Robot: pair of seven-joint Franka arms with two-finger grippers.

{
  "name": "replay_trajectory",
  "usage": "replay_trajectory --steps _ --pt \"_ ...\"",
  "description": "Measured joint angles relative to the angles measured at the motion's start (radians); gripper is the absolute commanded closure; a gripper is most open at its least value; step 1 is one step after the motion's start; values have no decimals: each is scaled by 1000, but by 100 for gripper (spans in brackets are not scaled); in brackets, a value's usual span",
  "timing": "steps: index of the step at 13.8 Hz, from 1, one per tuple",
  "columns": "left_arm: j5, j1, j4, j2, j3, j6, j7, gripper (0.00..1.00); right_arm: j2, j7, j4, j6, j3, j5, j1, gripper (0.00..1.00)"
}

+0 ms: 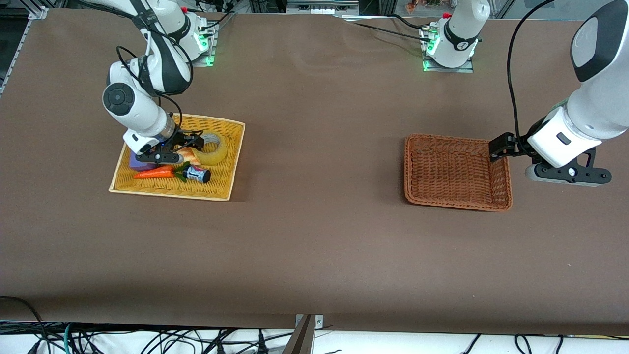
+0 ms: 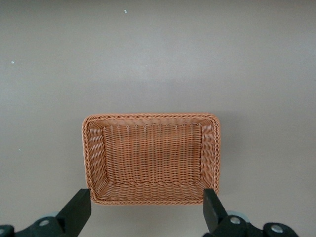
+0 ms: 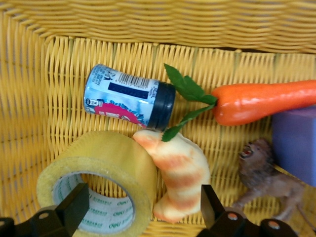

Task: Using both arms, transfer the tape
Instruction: 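Reach the right gripper down to the tape roll in the yellow tray, then grasp the tape roll with the right gripper and lift it out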

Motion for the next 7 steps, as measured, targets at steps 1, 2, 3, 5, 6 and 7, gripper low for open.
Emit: replay_trajectory --steps 1,2,3,5,6,7 --pt "0 0 0 0 0 0 0 0 13 3 -10 25 0 0 5 0" --pt "0 0 0 0 0 0 0 0 24 10 -18 47 0 0 10 0" --pt "0 0 0 0 0 0 0 0 35 14 -25 68 0 0 15 0" --pt "0 0 1 0 0 0 0 0 51 18 -31 96 1 0 24 75" --pt "0 0 1 0 0 0 0 0 56 19 -32 103 1 0 26 99" --pt "0 0 1 0 0 0 0 0 58 19 -32 105 1 0 26 100"
